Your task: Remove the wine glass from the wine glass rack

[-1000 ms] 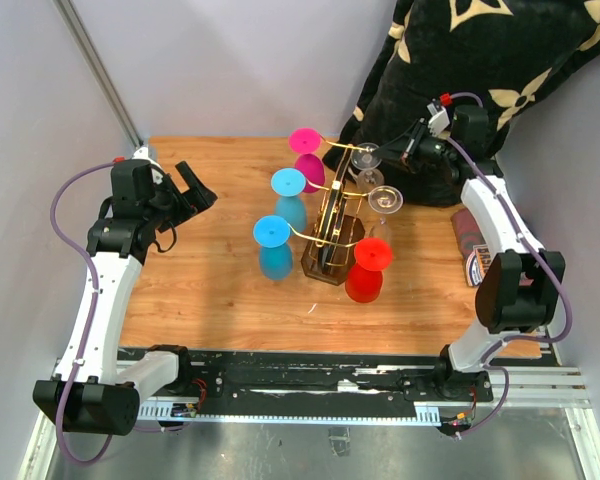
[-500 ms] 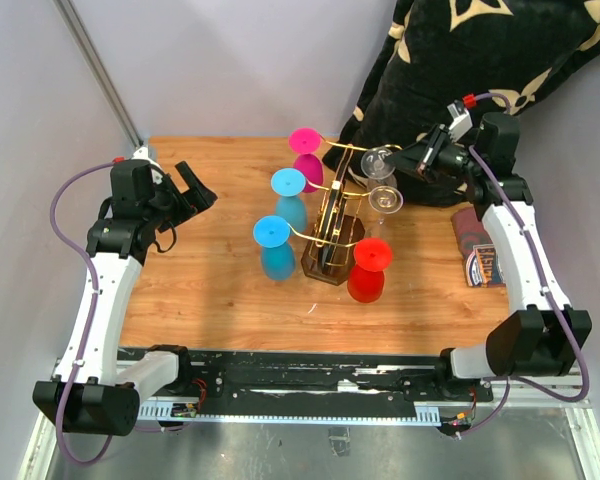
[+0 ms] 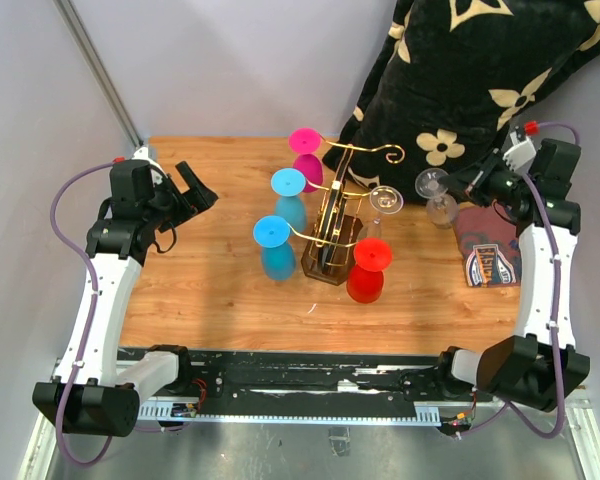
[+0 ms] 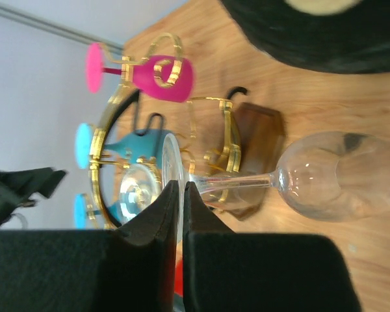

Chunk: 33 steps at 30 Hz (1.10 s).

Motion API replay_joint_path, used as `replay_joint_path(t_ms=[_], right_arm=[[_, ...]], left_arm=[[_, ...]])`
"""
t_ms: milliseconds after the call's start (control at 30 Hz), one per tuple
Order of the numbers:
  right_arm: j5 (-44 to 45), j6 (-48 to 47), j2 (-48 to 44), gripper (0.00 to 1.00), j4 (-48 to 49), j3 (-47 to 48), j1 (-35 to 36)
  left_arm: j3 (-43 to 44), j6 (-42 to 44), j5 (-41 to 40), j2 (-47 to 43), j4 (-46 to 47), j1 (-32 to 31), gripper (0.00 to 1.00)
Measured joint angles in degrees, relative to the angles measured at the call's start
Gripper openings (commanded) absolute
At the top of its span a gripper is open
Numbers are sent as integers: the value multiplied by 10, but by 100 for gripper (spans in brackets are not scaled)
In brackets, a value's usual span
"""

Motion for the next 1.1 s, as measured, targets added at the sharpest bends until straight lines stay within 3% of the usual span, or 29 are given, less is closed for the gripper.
replay_joint_path(t_ms=[200, 300, 500, 633, 800, 900, 967, 1033, 1100], right_arm=[[137, -113, -12, 1, -131, 10, -5], [254, -166, -24, 1, -184, 9, 5], [444, -228, -34, 1, -242, -17, 63], [531, -246, -40, 1, -259, -20, 112], [615, -276, -60, 1, -270, 12, 197], [643, -309, -63, 1, -262, 79, 281], [657, -337, -65, 1, -245, 122, 349], [674, -378, -61, 1, -225, 167, 429], [681, -430, -47, 1, -210, 217, 509]], left_arm=[[-3, 0, 1, -3, 0, 0, 100], [-7, 0, 3, -7, 0, 0, 100], [-10, -2, 8, -9, 3, 0, 100], [-10, -1, 8, -10, 2, 0, 91], [-9, 2, 16, -7, 4, 0, 58], [12, 10, 27, 12, 2, 0, 32], [35, 11, 37, 31, 3, 0, 25], [66, 16, 52, 59, 0, 0, 30], [100, 24, 71, 87, -2, 0, 53]])
